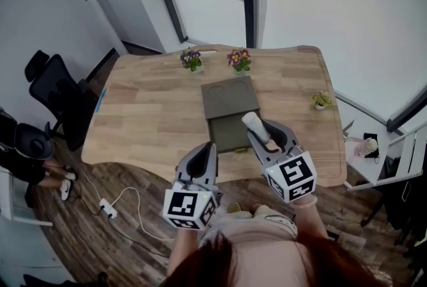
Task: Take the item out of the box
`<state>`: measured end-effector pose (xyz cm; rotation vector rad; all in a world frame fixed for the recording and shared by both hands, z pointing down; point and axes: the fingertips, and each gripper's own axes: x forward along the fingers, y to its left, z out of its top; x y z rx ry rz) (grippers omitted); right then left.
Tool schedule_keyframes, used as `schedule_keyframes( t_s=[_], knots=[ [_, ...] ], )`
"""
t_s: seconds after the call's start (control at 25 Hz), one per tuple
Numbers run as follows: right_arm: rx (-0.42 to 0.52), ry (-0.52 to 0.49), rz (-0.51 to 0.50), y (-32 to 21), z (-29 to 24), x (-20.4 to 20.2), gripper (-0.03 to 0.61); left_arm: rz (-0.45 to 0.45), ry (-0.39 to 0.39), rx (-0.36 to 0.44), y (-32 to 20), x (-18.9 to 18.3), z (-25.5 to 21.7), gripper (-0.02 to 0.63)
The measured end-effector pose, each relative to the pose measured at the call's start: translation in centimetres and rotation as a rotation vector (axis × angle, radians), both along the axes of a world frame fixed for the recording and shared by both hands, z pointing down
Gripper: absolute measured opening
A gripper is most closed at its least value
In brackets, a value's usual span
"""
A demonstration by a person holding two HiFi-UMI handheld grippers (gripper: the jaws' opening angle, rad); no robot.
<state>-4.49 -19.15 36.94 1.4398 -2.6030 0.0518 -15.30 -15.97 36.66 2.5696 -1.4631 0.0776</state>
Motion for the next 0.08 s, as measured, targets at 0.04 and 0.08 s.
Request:
schedule_keyframes(
  t_s=[0.04, 0.08],
  knots=[
    [-0.001, 0.002, 0.004, -0.15, 0.06, -0.37, 0.130, 0.003, 0.002, 0.001, -0.19, -0.39, 0.06, 0.003],
    [-0.001, 0.005, 0.008, -0.29, 0.13, -0.75, 0.130, 0.006, 0.003, 0.002, -0.38, -0.77, 0.11, 0.003]
  ],
)
